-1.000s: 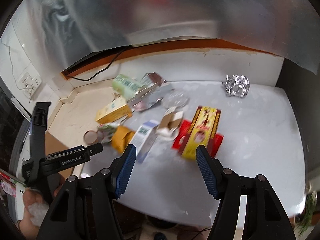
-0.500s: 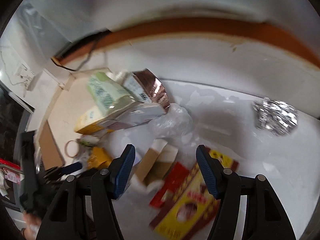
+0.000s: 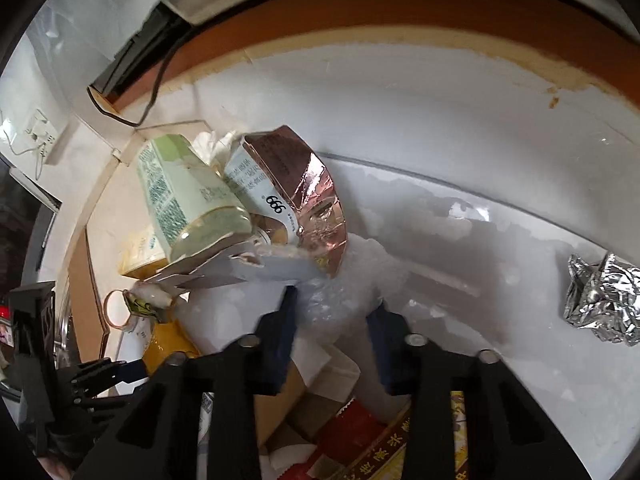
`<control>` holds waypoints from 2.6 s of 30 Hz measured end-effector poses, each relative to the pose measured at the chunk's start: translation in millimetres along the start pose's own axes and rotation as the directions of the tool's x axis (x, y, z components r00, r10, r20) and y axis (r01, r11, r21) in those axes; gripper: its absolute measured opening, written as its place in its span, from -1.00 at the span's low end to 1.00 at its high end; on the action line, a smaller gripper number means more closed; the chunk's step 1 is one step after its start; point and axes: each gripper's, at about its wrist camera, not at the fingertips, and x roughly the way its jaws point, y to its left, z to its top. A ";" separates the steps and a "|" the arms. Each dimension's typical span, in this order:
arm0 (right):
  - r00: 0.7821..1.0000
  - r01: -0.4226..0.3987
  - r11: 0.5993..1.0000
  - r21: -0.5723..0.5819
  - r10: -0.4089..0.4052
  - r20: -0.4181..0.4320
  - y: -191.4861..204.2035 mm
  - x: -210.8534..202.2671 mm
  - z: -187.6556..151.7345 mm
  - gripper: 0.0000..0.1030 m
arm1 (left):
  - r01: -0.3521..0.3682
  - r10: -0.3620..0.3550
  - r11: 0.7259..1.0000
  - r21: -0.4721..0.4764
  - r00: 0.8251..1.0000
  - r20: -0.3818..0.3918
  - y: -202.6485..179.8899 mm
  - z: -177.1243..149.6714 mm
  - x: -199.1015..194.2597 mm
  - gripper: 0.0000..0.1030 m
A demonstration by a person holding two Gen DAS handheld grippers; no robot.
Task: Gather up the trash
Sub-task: 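Grasp the yellow chip bag with the left gripper while the right gripper grasps the clear plastic bag, then carry both bags down to the bin and open both grippers to drop them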
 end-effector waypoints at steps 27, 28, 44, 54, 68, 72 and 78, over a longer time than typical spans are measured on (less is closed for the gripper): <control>0.954 -0.039 0.996 0.079 0.013 0.299 77.8 -198.7 -142.4 -0.64 | 0.160 -0.204 0.964 0.213 0.958 0.200 44.4 -102.8 -188.9 -0.43; 0.953 -0.045 0.995 0.085 0.018 0.302 84.1 -202.7 -152.5 -0.64 | 0.161 -0.208 0.960 0.227 0.957 0.202 48.6 -108.9 -195.7 -0.43; 0.979 0.002 0.992 0.125 -0.027 0.204 236.6 -190.5 -359.9 -0.64 | 0.130 -0.210 0.902 0.412 0.965 0.155 126.9 -261.7 -202.6 -0.43; 0.999 0.013 0.982 0.186 -0.018 0.027 230.5 -104.3 -447.9 -0.64 | 0.135 -0.157 0.919 0.370 0.987 0.030 140.0 -306.2 -115.8 -0.43; 0.985 -0.026 0.970 0.244 0.067 -0.162 131.9 144.7 -521.3 -0.64 | 0.002 0.024 0.952 0.305 0.996 -0.083 170.9 -341.4 143.4 -0.42; 0.977 -0.039 0.966 0.256 0.090 -0.193 115.7 205.7 -532.9 -0.35 | -0.023 0.058 0.956 0.293 0.992 -0.111 185.9 -340.9 193.8 -0.31; 0.967 -0.038 0.969 0.245 0.097 -0.235 106.6 259.4 -537.1 -0.29 | -0.086 0.121 0.962 0.261 0.985 -0.120 206.7 -341.6 231.5 0.04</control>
